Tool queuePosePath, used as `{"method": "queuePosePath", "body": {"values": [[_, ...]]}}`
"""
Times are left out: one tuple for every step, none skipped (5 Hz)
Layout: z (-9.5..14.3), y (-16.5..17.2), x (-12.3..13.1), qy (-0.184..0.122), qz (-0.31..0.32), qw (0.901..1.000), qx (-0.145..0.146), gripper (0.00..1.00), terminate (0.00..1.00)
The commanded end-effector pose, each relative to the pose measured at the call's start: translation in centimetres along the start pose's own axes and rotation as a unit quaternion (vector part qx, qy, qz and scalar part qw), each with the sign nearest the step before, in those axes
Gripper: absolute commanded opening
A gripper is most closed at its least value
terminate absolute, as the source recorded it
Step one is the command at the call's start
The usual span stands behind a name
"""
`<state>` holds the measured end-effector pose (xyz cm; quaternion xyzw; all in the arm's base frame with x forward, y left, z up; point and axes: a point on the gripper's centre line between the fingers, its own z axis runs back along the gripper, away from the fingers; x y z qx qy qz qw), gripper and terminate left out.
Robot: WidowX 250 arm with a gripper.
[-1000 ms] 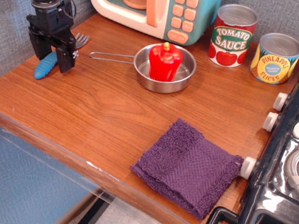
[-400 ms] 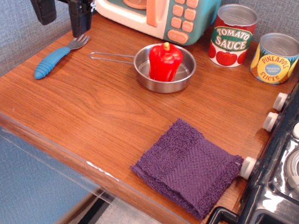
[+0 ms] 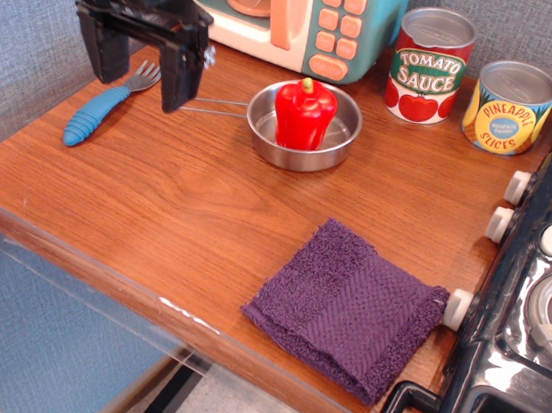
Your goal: Pick up the spoon and put it in front of the microwave.
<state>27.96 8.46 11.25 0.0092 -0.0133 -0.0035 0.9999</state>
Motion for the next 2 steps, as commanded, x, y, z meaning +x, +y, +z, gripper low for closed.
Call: {"method": "queuePosePath", "body": {"values": [[2.10,0.13,0.44,-0.028,-0.017,0.9993,0.018,1.00,0.00],[2.10,0.13,0.44,-0.028,-0.017,0.9993,0.018,1.00,1.00]]}}
